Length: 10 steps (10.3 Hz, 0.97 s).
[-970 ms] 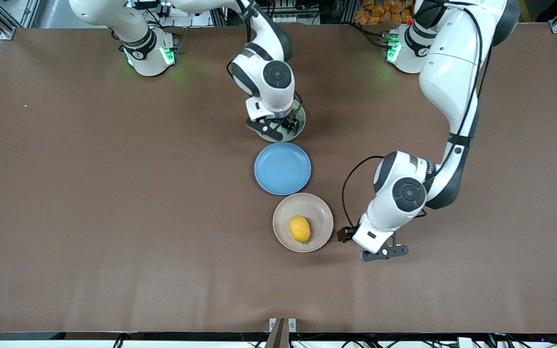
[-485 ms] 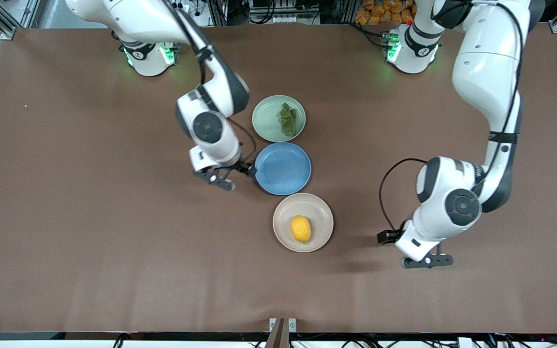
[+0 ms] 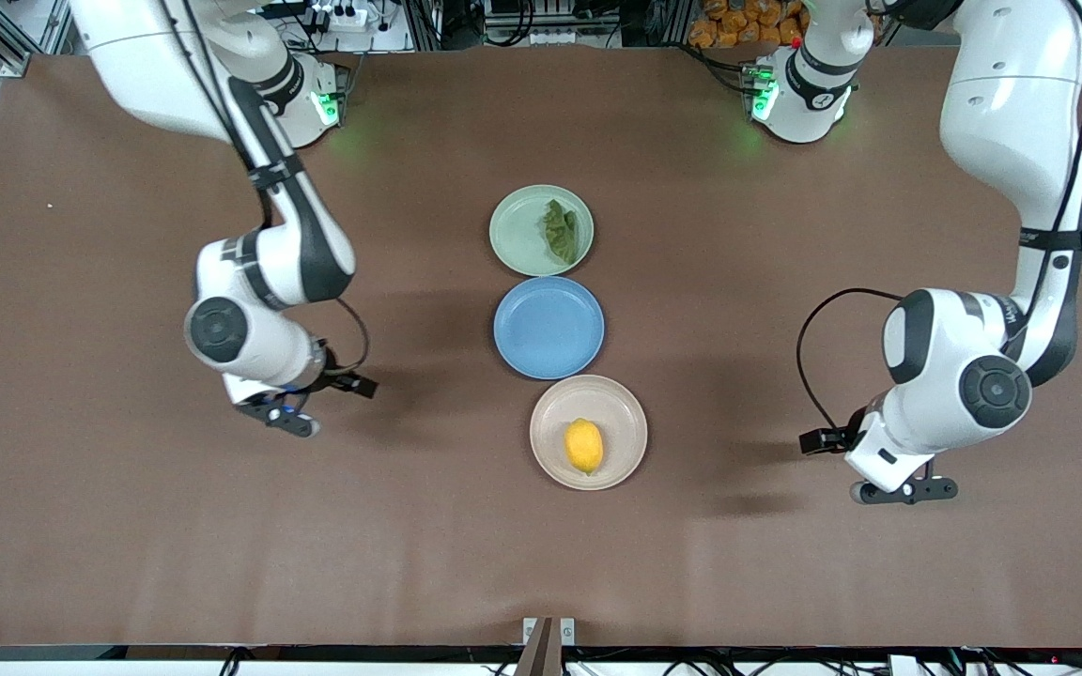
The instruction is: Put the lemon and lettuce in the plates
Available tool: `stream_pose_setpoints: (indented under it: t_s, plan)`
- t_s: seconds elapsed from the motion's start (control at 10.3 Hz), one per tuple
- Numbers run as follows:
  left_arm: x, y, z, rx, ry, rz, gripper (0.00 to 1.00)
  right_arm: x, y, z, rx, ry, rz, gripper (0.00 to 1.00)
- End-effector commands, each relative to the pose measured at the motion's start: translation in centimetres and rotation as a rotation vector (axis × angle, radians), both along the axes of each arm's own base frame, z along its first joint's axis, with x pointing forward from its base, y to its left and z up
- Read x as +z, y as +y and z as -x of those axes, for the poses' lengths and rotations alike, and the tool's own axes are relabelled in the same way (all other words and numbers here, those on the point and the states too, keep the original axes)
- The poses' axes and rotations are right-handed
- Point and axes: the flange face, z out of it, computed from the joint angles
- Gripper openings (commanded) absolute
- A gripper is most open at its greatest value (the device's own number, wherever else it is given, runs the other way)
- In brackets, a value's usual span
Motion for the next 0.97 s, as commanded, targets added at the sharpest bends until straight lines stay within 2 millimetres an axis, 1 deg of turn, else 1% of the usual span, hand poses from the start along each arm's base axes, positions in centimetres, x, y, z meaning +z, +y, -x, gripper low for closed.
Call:
stream_pose_setpoints:
  t_s: [0.0,0.1,0.19,0.29,0.39,0.48,0.58,0.68,0.78,0.87]
  plan:
    - [4.1,1.0,3.4,-0.012,-0.010,-0.025,1.00,0.7,-6.1,-0.2,0.060,0.021,-0.023,1.00]
    - [5.8,1.1,4.1,-0.009,-0.027,-0.026,1.00,0.6,-9.4,-0.2,0.097,0.044,-0.037,1.00]
    - [7.5,1.1,5.1,-0.001,-0.043,-0.026,1.00,0.6,-11.8,0.0,0.120,0.062,-0.054,1.00]
    - [9.3,1.4,6.3,0.009,-0.057,-0.019,1.00,1.3,-13.0,0.1,0.118,0.055,-0.055,1.00]
    - [11.3,2.5,7.4,0.024,-0.077,-0.020,1.00,2.3,-13.5,0.5,0.124,0.044,-0.041,1.00]
    - [13.2,2.8,8.7,0.021,-0.088,-0.025,1.00,4.0,-14.2,1.3,0.151,0.022,0.002,1.00]
    - [15.1,2.8,9.6,0.022,-0.083,-0.026,1.00,6.0,-14.6,2.4,0.176,0.000,0.038,1.00]
    - [16.8,2.6,10.1,0.037,-0.081,0.000,1.00,8.3,-15.2,3.1,0.175,-0.032,0.046,1.00]
    - [18.7,2.6,10.8,0.045,-0.091,0.022,1.00,10.9,-15.5,3.7,0.173,-0.065,0.046,1.00]
    - [20.8,2.5,11.1,0.050,-0.094,0.035,1.00,14.5,-15.3,4.2,0.176,-0.117,0.045,1.00]
